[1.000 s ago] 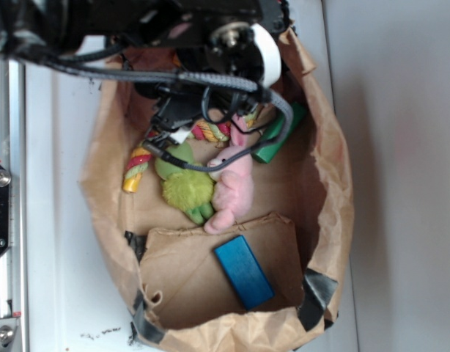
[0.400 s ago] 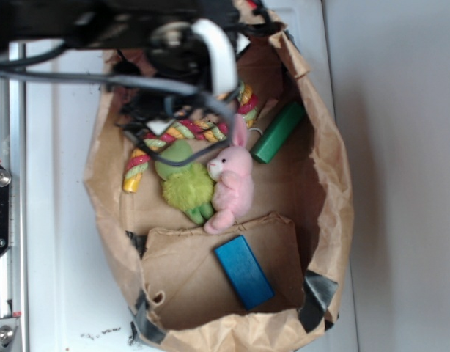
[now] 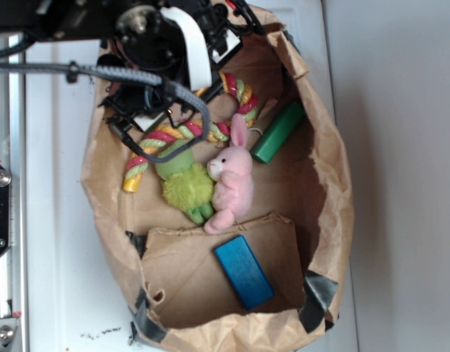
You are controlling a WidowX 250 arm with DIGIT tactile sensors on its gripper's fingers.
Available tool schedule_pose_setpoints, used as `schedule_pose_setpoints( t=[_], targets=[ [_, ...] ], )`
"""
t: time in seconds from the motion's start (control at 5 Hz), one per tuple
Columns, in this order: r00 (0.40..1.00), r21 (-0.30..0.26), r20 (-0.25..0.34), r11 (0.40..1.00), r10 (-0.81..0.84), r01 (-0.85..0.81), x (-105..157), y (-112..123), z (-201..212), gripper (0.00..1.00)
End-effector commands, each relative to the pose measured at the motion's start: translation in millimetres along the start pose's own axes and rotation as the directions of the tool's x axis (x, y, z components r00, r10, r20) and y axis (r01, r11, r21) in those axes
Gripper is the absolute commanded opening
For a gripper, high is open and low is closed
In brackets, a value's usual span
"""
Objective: Grab the multicolored rope.
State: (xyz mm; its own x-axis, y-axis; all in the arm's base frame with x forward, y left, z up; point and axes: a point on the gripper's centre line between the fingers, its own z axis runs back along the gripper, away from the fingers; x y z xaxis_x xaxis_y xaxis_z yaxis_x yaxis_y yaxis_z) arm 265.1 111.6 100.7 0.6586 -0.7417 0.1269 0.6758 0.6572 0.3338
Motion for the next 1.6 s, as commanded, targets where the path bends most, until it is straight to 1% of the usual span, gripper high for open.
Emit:
schedule_pose_setpoints(
  t=[0.0, 0.2, 0.4, 0.6, 1.0, 1.2, 1.4],
  targets=[
    [1.000, 0.052, 0.013, 0.999, 0.007, -0.008, 4, 12, 13, 1.00],
    [1.000, 0.052, 0.013, 0.999, 0.007, -0.008, 4, 12, 13, 1.00],
    [0.999, 0.053, 0.044, 0.999, -0.014, 0.011, 5, 17, 0, 1.00],
    [0.999, 0.055, 0.027, 0.998, -0.024, 0.022, 8, 18, -11, 1.00],
    [0.999, 0.035, 0.006, 0.998, -0.051, 0.051, 18, 13, -19, 1.00],
    [0.998, 0.040, -0.002, 0.998, -0.058, 0.058, 21, 11, -24, 1.00],
    [0.998, 0.053, -0.013, 0.997, -0.053, 0.054, 22, 16, -31, 1.00]
  ],
)
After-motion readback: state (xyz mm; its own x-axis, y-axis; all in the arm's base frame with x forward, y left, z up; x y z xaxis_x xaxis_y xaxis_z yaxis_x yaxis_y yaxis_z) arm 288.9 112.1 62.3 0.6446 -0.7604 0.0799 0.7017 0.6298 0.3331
